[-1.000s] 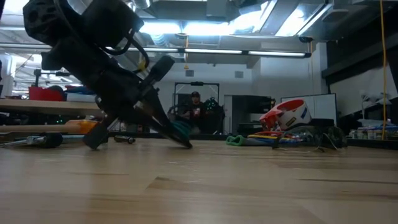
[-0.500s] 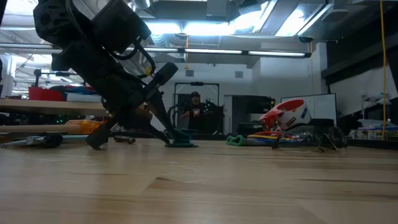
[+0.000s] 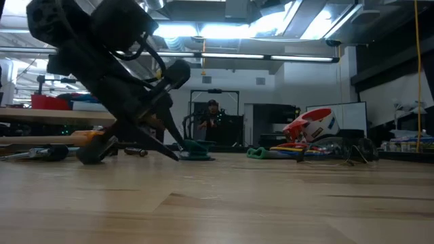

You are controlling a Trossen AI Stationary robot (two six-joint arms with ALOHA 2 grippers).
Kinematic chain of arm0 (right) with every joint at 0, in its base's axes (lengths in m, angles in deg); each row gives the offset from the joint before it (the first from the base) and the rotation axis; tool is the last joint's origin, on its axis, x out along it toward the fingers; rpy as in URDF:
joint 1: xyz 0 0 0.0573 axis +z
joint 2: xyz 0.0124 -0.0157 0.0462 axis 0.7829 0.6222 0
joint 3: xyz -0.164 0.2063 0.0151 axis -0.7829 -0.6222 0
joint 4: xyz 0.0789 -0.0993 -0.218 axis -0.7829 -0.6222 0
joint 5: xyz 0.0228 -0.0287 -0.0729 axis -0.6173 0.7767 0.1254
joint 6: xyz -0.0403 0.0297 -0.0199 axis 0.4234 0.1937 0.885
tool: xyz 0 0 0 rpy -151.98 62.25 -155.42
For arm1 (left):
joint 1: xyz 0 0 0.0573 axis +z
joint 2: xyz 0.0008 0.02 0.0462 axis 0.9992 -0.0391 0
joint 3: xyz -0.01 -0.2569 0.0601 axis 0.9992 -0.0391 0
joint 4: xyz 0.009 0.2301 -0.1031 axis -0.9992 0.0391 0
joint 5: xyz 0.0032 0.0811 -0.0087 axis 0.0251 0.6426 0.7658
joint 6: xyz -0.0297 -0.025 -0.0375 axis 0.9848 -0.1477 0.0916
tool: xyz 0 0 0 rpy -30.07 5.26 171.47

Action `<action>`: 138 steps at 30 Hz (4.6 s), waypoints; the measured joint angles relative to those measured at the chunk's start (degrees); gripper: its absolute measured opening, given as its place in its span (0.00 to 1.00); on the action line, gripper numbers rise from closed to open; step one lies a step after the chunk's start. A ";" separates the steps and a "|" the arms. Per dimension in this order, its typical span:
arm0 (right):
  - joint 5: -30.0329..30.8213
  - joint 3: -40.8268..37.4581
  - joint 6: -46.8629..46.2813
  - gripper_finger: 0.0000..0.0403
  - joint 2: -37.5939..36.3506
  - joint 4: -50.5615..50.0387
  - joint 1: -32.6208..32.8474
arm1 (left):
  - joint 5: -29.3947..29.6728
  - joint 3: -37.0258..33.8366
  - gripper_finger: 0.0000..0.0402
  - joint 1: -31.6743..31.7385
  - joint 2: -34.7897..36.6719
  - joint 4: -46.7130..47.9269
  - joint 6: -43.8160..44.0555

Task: Coil cords
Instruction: Return to Home Position

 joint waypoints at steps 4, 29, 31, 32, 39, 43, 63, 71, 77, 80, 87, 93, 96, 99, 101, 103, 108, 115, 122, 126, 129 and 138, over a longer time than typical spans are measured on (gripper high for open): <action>-2.18 0.00 -0.29 0.37 -0.02 -0.58 0.00 | -2.11 -0.02 0.15 -3.40 0.00 -1.51 -1.85; -4.35 -2.07 -6.38 0.37 -20.58 -0.02 0.00 | 14.04 -1.91 0.09 -12.40 37.60 -5.77 -76.18; -4.35 -4.69 -6.64 0.37 -21.98 0.06 0.00 | 14.46 -1.90 0.09 -12.21 43.27 -2.08 -80.73; -4.34 -6.36 -7.16 0.37 -22.68 0.21 0.00 | 14.97 -1.90 0.09 -12.21 46.16 -0.17 -82.69; -6.02 -19.94 -9.40 0.37 -26.86 12.46 0.00 | 17.09 -1.86 0.09 -12.21 64.43 11.14 -93.16; -5.83 -26.07 -9.30 0.37 -26.86 19.33 0.00 | 17.05 -1.86 0.09 -12.21 70.70 17.53 -96.98; -4.27 -51.27 -7.63 0.37 -26.77 45.93 0.00 | 19.28 -21.37 0.09 -4.99 73.27 -5.47 -100.64; -0.23 -51.45 -5.02 0.37 -26.77 43.65 0.00 | 19.01 -34.34 0.09 -4.66 73.31 -25.99 -102.26; 5.12 -51.49 -4.59 0.37 -26.75 40.50 -0.01 | 19.03 -34.27 0.09 -4.06 73.13 -24.37 -101.52; 5.11 -51.49 -4.55 0.37 -26.75 39.69 0.00 | 18.76 -34.27 0.09 -4.06 73.13 -23.80 -101.58; 1.72 -51.49 -5.87 0.37 -26.75 36.47 0.00 | 13.10 -34.27 0.09 -4.06 73.03 -14.93 -98.69; -3.69 -51.49 -7.85 0.37 -26.75 32.91 0.00 | 13.00 -34.29 0.09 -4.06 73.07 -9.46 -94.38; -4.42 -52.09 -8.97 0.37 -26.75 32.63 0.00 | 12.98 -34.29 0.09 -4.09 73.07 -6.61 -93.08; -2.85 -54.51 -9.42 0.37 -26.75 35.80 0.00 | 12.99 -34.29 0.09 -4.15 73.07 -3.76 -92.44; -0.38 -56.62 -10.97 0.37 -26.63 40.86 0.00 | 13.01 -34.29 0.09 -4.13 73.10 -2.27 -91.96; 1.53 -57.78 -11.95 0.37 -26.21 45.10 0.00 | 12.98 -34.29 0.09 -4.13 73.03 -1.45 -91.71; 5.94 -59.40 -11.43 0.37 -25.71 49.92 0.00 | 13.05 -34.29 0.09 -4.13 72.89 0.03 -92.52; 22.60 -59.56 -11.41 0.37 -23.41 47.23 -0.01 | 16.31 -34.31 0.09 -4.10 72.87 5.93 -90.67; 22.34 -59.60 -11.39 0.37 -22.37 47.21 0.00 | 17.41 -34.31 0.09 -4.10 72.79 15.73 -86.13; 20.79 -59.65 -11.39 0.37 -22.36 47.07 0.00 | 17.36 -34.27 0.09 -4.10 72.24 15.67 -86.08; 20.60 -59.65 -11.39 0.37 -22.38 47.05 0.00 | 17.36 -34.27 0.09 -4.10 72.26 15.69 -86.07; 20.58 -59.71 -11.39 0.37 -22.36 47.05 0.00 | 17.36 -34.27 0.09 -4.10 72.26 15.72 -86.31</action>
